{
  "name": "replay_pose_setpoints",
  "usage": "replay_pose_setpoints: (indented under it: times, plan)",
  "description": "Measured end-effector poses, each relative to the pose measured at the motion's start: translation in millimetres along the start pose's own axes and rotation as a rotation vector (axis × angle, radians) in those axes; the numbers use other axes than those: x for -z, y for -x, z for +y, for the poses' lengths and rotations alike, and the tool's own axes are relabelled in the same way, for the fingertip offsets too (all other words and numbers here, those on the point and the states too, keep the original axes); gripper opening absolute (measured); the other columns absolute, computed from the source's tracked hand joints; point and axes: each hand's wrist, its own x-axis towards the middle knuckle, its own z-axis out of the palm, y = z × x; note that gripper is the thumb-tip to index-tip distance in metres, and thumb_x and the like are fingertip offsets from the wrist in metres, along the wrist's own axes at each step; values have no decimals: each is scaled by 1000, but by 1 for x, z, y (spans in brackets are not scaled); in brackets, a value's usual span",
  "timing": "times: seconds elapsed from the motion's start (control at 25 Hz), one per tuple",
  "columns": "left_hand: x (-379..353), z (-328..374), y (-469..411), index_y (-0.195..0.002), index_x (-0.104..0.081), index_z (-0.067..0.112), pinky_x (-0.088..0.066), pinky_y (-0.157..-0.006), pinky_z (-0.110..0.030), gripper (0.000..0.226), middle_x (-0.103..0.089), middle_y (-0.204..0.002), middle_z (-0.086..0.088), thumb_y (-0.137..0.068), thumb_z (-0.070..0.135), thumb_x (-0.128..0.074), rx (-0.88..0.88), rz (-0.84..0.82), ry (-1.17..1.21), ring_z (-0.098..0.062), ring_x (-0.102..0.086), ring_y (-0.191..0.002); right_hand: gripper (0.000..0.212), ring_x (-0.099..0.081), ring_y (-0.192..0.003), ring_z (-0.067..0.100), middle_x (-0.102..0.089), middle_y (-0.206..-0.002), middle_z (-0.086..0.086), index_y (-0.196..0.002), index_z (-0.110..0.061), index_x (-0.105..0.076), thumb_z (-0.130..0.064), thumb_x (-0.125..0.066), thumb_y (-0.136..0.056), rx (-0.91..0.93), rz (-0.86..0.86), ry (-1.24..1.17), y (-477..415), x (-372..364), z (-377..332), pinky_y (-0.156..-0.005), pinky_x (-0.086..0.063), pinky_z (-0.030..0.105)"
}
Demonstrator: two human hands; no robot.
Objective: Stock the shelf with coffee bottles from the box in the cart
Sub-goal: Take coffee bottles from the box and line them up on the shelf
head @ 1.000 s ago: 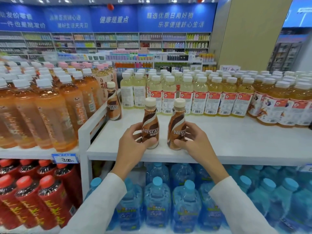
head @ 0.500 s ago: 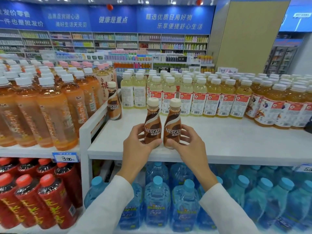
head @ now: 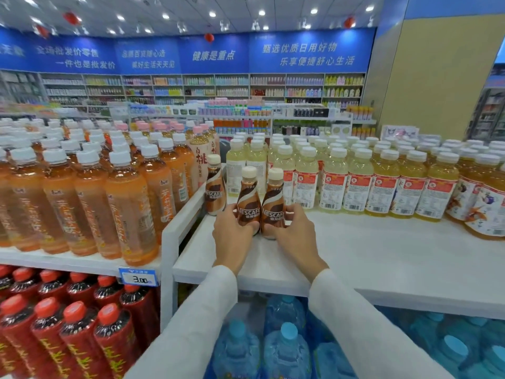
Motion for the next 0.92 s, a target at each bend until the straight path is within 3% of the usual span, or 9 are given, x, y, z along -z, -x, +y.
replay_pose_setpoints:
  times: [0.16,0.32,0.44,0.72,0.92]
  plan:
    - [-14,-4,-29,-118,-51,19,-41,-99,-36,47,-60,-128,-5,-82,17,-80,73,64,40,-28,-55,-121,51,-63,-100,16,-64,-107,-7,-114,-25,-49,-19,-85,-78,-6,17,-52,-31,-24,3,-85,-45,26]
    - [-28,-1,-38,-125,-51,10,-40,-105,-37,44,-50,-133,-8,-89,17,-75,81,147,8,-28,-51,-123,48,-64,-100,15,-64,-103,-9,-113,-23,-52,-17,-85,-77,-4,27,-63,-53,-37,10,-80,-44,23]
    - [-33,-3,-45,-127,-49,9,-40,-98,-31,44,-50,-134,-9,-91,15,-73,100,177,17,-28,-52,-123,48,-63,-97,13,-64,-102,-9,-114,-20,-54,-16,-84,-78,6,18,-74,-63,-43,11,-71,-42,16]
    - [-36,-7,-56,-126,-50,11,-38,-90,-27,41,-50,-131,-9,-91,14,-72,121,205,32,-29,-55,-119,53,-66,-105,15,-68,-114,-7,-122,-26,-52,-21,-83,-80,6,10,-95,-74,-56,19,-93,-53,34]
    - [-36,-8,-57,-126,-50,10,-41,-91,-29,42,-51,-129,-9,-91,13,-72,123,219,41,-29,-55,-118,50,-67,-103,15,-63,-108,-11,-118,-30,-50,-20,-82,-81,21,16,-96,-77,-60,22,-91,-52,32]
